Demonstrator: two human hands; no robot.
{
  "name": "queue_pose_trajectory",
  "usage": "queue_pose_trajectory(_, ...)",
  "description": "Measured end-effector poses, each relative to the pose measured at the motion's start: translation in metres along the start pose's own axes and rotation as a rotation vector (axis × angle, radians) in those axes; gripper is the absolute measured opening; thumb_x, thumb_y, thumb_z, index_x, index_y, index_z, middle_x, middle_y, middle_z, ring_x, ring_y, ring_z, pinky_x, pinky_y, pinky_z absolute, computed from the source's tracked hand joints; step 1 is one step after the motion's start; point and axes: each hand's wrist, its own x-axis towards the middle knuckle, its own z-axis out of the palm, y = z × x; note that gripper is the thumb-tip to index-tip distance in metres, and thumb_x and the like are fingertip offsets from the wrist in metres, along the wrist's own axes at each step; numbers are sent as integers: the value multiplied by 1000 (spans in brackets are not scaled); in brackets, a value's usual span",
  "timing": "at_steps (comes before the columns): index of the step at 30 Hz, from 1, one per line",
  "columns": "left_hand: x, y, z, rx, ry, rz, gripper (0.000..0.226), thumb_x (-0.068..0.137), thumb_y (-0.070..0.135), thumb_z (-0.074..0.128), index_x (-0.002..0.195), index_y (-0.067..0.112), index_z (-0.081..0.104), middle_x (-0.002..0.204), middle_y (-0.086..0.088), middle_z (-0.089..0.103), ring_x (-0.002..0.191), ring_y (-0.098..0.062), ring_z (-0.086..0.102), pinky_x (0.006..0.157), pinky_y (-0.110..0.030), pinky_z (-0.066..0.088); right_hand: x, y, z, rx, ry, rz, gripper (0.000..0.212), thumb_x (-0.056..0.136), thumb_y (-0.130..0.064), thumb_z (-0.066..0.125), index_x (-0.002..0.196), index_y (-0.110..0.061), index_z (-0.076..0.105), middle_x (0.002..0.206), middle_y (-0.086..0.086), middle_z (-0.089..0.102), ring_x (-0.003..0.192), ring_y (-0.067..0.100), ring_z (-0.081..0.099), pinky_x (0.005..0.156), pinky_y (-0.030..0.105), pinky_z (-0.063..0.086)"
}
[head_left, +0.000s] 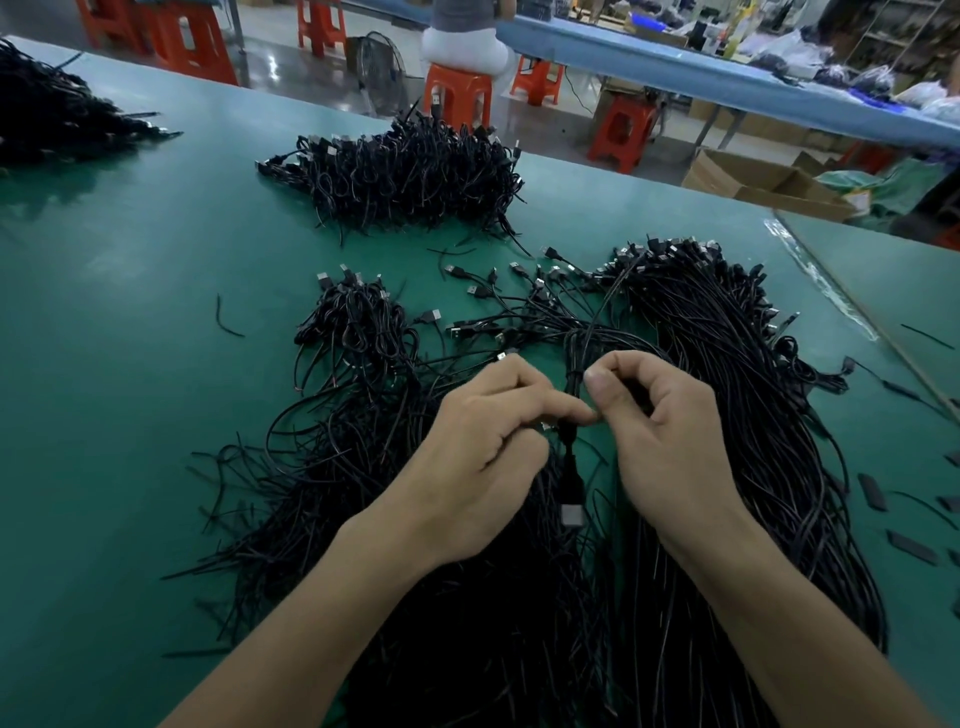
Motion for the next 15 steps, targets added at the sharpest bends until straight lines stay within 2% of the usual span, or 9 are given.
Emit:
queue_pose_trajectory(3,-1,-2,2,83,-68,-52,30,97,22,45,111,16,72,87,17,55,84,1,55,72,-8,37,-2,-3,3,9,11,-15,12,98,-22,60,88,-24,66,79,-13,66,72,10,61,67,38,52)
queue_pose_trajectory(5,-1,-3,1,35,-80,-127,28,99,32,41,95,23,67,75,17,57,76,1,55,68,-10,37,-4,-5,5,18,2,-32,8,98,-23,60,93,-23,67,87,-9,68,82,12,65,72,38,55)
queue_pose_trajectory(6,0,-3,0,-48,-78,-182,34,99,40,37,90,24,66,76,14,62,77,-1,58,69,-13,41,-4,-7,6,10,-5,-59,8,97,-22,61,94,-24,67,91,-6,68,86,13,65,75,34,55)
queue_pose_trajectory(9,2,-5,-4,-302,-59,-329,66,95,64,23,94,21,74,92,1,74,93,-16,67,91,-34,51,-9,-11,10,-13,-71,-106,14,96,-13,62,91,-25,67,94,-2,66,89,10,63,75,17,50)
queue_pose_trajectory(10,3,-4,-6,-336,-39,-334,69,94,67,23,95,23,75,92,1,75,94,-16,68,93,-34,52,-11,-11,12,-22,-99,-100,16,96,-12,62,91,-26,67,95,-3,67,89,9,63,75,14,48)
queue_pose_trajectory(11,4,-4,-7,-332,-15,-316,65,94,68,29,94,24,76,89,2,75,92,-17,69,92,-34,53,-14,-11,13,-32,-119,-93,16,96,-11,62,93,-26,68,95,-5,67,89,7,63,75,12,47)
queue_pose_trajectory(13,6,-4,-9,-290,18,-278,44,91,60,50,95,25,77,87,-7,74,87,-29,70,89,-49,55,-17,-9,16,-40,-145,-82,13,97,-14,61,100,-23,70,96,-7,68,90,7,63,75,13,47)
queue_pose_trajectory(14,6,-6,-11,-282,20,-271,33,87,56,58,100,31,77,89,-12,73,81,-30,68,85,-52,54,-17,-7,16,-35,-156,-66,13,98,-15,60,102,-22,71,96,-7,69,90,8,64,75,16,49)
queue_pose_trajectory(15,6,-7,-12,-285,12,-260,25,85,52,64,103,39,75,87,-12,72,77,-25,65,79,-48,56,-17,-5,16,-29,-168,-39,13,98,-16,59,102,-21,71,96,-5,70,91,11,66,77,22,52)
